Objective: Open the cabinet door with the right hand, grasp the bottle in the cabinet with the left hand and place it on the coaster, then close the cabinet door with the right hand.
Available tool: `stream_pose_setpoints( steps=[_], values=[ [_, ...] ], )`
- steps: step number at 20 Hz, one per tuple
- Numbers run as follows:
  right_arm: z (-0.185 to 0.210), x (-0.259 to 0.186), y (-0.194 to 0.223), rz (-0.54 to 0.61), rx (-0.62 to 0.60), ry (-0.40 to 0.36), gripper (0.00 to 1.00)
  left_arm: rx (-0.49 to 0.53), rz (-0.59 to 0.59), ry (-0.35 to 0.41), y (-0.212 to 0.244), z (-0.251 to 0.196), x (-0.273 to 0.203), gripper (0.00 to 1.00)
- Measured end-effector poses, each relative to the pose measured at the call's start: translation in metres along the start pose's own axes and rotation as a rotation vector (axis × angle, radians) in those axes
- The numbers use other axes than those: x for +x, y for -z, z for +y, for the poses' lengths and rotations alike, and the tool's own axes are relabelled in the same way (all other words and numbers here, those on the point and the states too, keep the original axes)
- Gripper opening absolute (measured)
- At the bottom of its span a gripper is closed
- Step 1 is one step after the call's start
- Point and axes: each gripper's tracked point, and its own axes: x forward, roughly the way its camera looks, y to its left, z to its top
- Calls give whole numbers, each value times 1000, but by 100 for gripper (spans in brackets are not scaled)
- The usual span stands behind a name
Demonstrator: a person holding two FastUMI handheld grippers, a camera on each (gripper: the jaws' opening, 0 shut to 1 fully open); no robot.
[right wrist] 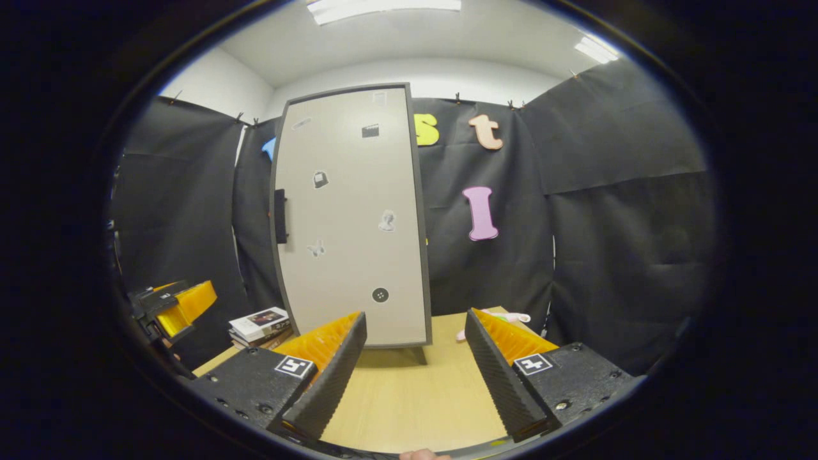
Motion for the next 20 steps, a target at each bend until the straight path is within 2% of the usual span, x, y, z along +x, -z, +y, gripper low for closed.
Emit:
stream_pose_setpoints(
  steps=[13,19,20],
  values=[
    [-9,-1,1,-3,7,27,95,7,1,27,1,-6,-1,95],
    [9,14,-10,-12,-20,-37,95,4,17,33,6,-9,-5,95],
    [16,20,-17,-18,-25,-62,99,5,18,35,6,-11,-7,95]
  ],
)
